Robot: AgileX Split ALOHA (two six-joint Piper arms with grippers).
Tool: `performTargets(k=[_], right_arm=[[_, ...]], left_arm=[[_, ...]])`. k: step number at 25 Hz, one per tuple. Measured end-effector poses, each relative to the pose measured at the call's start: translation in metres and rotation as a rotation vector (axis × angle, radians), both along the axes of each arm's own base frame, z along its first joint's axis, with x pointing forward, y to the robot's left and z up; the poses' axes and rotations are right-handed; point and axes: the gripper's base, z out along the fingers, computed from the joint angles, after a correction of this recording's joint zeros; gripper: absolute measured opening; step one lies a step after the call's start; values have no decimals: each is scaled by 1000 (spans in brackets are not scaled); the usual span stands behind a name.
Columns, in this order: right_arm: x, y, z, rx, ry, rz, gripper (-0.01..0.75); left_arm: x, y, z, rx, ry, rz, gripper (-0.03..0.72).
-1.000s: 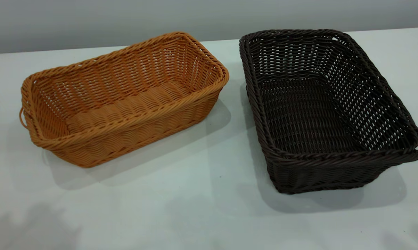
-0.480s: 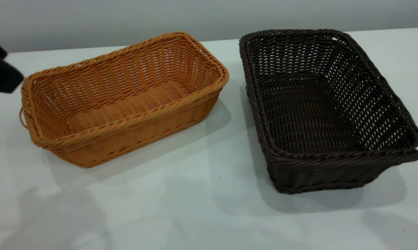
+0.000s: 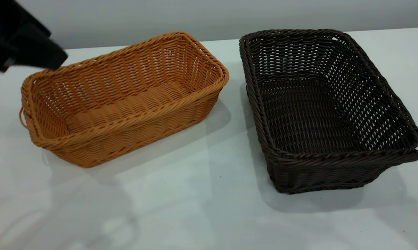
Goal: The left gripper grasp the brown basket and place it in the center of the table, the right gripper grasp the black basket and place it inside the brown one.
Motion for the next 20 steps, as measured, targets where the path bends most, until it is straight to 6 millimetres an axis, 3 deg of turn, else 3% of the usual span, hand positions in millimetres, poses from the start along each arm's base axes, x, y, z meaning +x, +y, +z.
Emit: performTargets(k=[4,12,20], right_arm=[[11,11,-15,13,93,-60,443],[25,57,-52,-2,228,-135,443],[32,64,-85,-36,372,-192,443]], left_arm=[[2,-1,3,-9,-7,8,336],[-1,0,-1,12,44,-1,336],[0,0,-1,14,35,-6,335]])
